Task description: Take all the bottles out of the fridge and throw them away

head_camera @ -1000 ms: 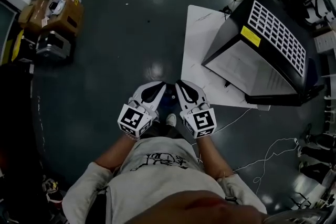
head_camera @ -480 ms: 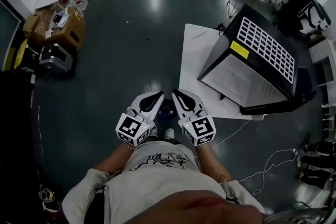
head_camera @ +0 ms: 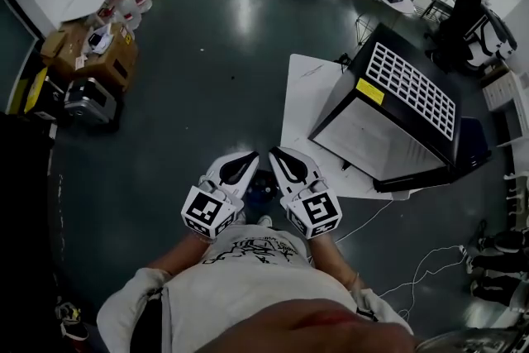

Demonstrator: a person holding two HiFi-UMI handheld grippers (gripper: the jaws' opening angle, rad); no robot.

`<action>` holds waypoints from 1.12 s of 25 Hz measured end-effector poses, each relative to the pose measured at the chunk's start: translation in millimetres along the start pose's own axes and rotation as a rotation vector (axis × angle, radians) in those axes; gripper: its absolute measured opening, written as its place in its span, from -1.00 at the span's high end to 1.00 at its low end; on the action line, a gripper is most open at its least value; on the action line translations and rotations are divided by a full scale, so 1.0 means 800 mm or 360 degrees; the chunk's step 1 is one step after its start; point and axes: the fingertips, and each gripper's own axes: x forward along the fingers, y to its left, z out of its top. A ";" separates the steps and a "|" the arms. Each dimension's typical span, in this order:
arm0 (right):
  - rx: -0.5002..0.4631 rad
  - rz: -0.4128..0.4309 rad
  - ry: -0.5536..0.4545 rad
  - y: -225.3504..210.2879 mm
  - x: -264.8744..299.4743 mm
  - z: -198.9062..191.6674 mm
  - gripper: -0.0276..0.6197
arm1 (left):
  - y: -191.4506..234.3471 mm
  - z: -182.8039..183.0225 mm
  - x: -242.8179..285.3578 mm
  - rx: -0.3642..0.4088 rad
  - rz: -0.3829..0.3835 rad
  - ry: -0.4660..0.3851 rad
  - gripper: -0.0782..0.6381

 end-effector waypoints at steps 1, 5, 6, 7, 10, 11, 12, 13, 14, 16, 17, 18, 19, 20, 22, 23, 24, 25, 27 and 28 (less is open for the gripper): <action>-0.0006 0.0001 -0.0009 0.001 -0.002 0.005 0.82 | -0.001 0.003 -0.001 0.0002 0.0001 -0.0004 0.76; -0.0017 0.0007 -0.0033 0.006 -0.010 0.020 0.82 | -0.005 0.013 -0.005 0.0004 0.0000 -0.0018 0.76; -0.0016 0.0012 -0.0039 0.007 -0.011 0.024 0.82 | -0.006 0.016 -0.006 0.0005 -0.0001 -0.0023 0.76; -0.0012 0.0018 -0.0048 0.008 -0.012 0.027 0.82 | -0.006 0.019 -0.006 0.0009 -0.0002 -0.0029 0.76; -0.0011 0.0020 -0.0072 0.008 -0.015 0.031 0.87 | -0.009 0.026 -0.004 0.0023 -0.0007 -0.0046 0.76; -0.0018 0.0013 -0.0071 0.008 -0.016 0.031 0.88 | -0.010 0.028 -0.004 0.0027 -0.0008 -0.0052 0.76; -0.0023 0.0006 -0.0070 0.008 -0.016 0.032 0.88 | -0.010 0.030 -0.004 0.0030 -0.0009 -0.0059 0.76; -0.0023 0.0001 -0.0069 0.007 -0.016 0.032 0.88 | -0.010 0.032 -0.004 0.0033 -0.0011 -0.0065 0.76; -0.0023 -0.0003 -0.0069 0.007 -0.016 0.033 0.88 | -0.011 0.033 -0.003 0.0035 -0.0013 -0.0069 0.76; -0.0031 -0.0010 -0.0071 0.005 -0.017 0.035 0.88 | -0.012 0.035 -0.001 0.0036 -0.0018 -0.0074 0.76; -0.0037 -0.0011 -0.0071 0.004 -0.017 0.036 0.88 | -0.012 0.035 -0.001 0.0037 -0.0020 -0.0076 0.76; -0.0044 -0.0010 -0.0070 0.003 -0.017 0.037 0.88 | -0.012 0.036 0.000 0.0038 -0.0023 -0.0077 0.76; -0.0052 -0.0005 -0.0067 0.002 -0.016 0.039 0.88 | -0.012 0.035 0.000 0.0038 -0.0023 -0.0078 0.76; -0.0060 0.0001 -0.0064 0.002 -0.015 0.040 0.88 | -0.011 0.035 0.001 0.0036 -0.0023 -0.0078 0.76; -0.0068 0.0008 -0.0057 0.000 -0.013 0.040 0.88 | -0.010 0.035 0.002 0.0038 -0.0023 -0.0070 0.76; -0.0069 0.0007 -0.0049 -0.001 -0.013 0.038 0.88 | -0.010 0.034 0.002 0.0040 -0.0024 -0.0066 0.76; -0.0073 0.0003 -0.0042 -0.001 -0.013 0.037 0.88 | -0.011 0.033 0.002 0.0044 -0.0025 -0.0062 0.76; -0.0077 -0.0002 -0.0038 -0.002 -0.014 0.036 0.88 | -0.012 0.033 0.002 0.0045 -0.0024 -0.0061 0.76; -0.0083 -0.0010 -0.0035 -0.005 -0.015 0.036 0.88 | -0.012 0.033 0.003 0.0042 -0.0022 -0.0063 0.76; -0.0085 -0.0012 -0.0036 -0.006 -0.015 0.036 0.88 | -0.012 0.033 0.004 0.0043 -0.0025 -0.0063 0.76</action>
